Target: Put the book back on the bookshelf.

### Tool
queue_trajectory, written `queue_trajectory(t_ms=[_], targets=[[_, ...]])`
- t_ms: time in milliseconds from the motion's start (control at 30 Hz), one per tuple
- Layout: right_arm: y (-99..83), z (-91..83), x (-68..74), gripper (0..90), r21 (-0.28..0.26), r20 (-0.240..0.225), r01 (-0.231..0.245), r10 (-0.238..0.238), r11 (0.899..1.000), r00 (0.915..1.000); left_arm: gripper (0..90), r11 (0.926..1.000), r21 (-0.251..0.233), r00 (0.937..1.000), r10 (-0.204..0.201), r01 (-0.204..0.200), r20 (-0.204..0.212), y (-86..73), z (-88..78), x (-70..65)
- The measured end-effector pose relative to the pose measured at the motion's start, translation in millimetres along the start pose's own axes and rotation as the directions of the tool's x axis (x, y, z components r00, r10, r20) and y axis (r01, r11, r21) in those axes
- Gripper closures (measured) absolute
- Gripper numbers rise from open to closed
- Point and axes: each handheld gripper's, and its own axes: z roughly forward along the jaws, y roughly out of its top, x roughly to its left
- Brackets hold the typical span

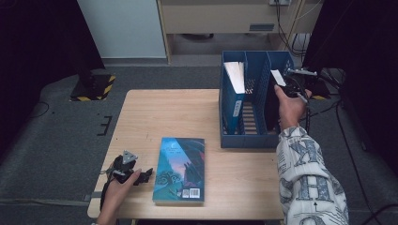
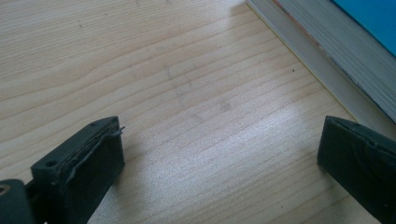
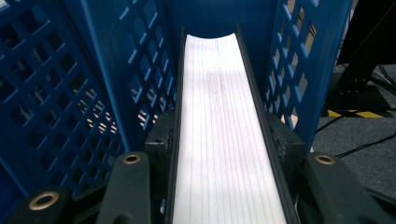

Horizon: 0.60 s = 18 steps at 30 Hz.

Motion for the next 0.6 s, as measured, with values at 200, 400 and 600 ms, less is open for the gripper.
queue_trajectory(t_ms=[200,400,600], targets=[[0.6,2.8,-0.8,53.4,-0.007,0.005,-0.007,0.007,1.000,1.0000,0.0,1.0000,-0.001,1.0000,0.001,-0.001,0.002,0.4,0.5,-0.3],[0.1,3.1,2.2,52.6,-0.006,0.007,0.009,-0.009,1.000,0.9999,0.0,1.0000,-0.001,1.0000,0.001,-0.001,0.001,0.4,0.5,-0.4],[-0.8,2.2,6.8,51.2,0.007,-0.003,0.044,-0.044,0.999,0.9990,0.0,1.0000,-0.001,1.0000,0.002,-0.002,0.002,0.4,0.5,-0.5]])
